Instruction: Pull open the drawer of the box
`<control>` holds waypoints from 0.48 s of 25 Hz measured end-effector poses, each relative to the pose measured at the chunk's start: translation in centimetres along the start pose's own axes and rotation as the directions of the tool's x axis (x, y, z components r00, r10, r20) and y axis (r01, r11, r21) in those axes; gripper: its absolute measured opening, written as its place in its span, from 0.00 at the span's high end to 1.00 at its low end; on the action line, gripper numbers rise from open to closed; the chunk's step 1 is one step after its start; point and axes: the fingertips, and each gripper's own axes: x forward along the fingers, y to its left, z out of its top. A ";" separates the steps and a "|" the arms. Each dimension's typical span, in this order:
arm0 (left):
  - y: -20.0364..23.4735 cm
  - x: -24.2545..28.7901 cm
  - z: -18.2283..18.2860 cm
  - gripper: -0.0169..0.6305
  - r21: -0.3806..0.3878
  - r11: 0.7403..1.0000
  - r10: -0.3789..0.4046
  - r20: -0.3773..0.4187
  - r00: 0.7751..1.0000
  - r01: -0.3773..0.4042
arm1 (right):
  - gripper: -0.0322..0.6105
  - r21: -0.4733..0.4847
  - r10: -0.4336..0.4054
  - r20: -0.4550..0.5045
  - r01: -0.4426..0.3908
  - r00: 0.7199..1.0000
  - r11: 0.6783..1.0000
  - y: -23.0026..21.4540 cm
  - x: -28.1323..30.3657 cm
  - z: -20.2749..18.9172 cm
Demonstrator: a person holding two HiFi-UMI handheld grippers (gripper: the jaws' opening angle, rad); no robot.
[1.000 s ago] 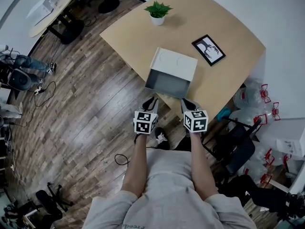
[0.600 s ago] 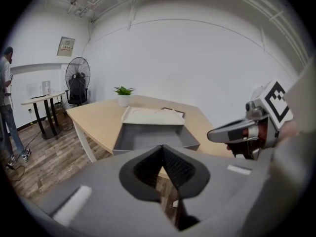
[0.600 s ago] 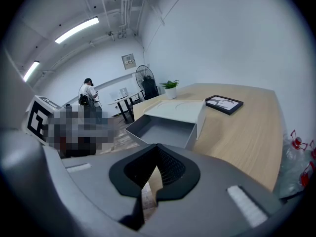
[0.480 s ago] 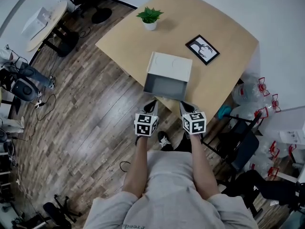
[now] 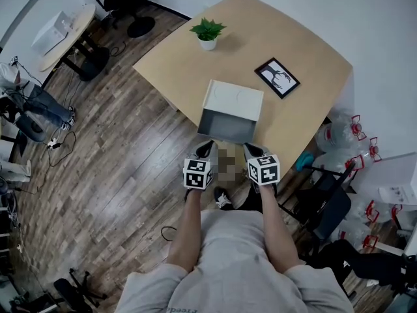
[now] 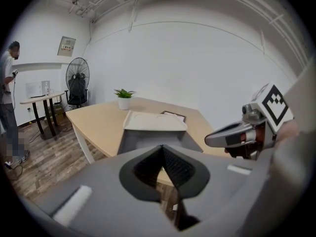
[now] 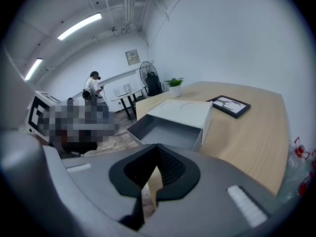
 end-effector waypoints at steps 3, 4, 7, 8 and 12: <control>0.2 -0.1 0.1 0.89 -0.006 1.000 0.001 0.005 1.000 -0.001 | 0.95 0.002 0.005 -0.005 -0.005 1.000 1.000 0.1 0.2 0.2; 0.2 -0.1 0.1 0.89 -0.009 1.000 0.000 0.005 1.000 0.000 | 0.95 0.003 0.005 -0.006 -0.005 1.000 1.000 0.1 0.2 0.2; 0.3 0.0 0.1 0.89 -0.016 1.000 -0.001 0.004 1.000 0.001 | 0.95 0.007 0.003 -0.008 -0.003 1.000 1.000 0.0 0.1 0.1; 0.3 0.1 0.0 0.89 -0.016 1.000 -0.002 0.003 1.000 0.002 | 0.95 0.009 0.001 -0.009 -0.001 1.000 1.000 -0.1 0.0 0.1; 0.1 0.0 0.1 0.89 -0.011 1.000 -0.007 0.008 1.000 0.008 | 0.95 0.016 -0.009 -0.004 0.010 1.000 1.000 -0.3 -0.4 -0.2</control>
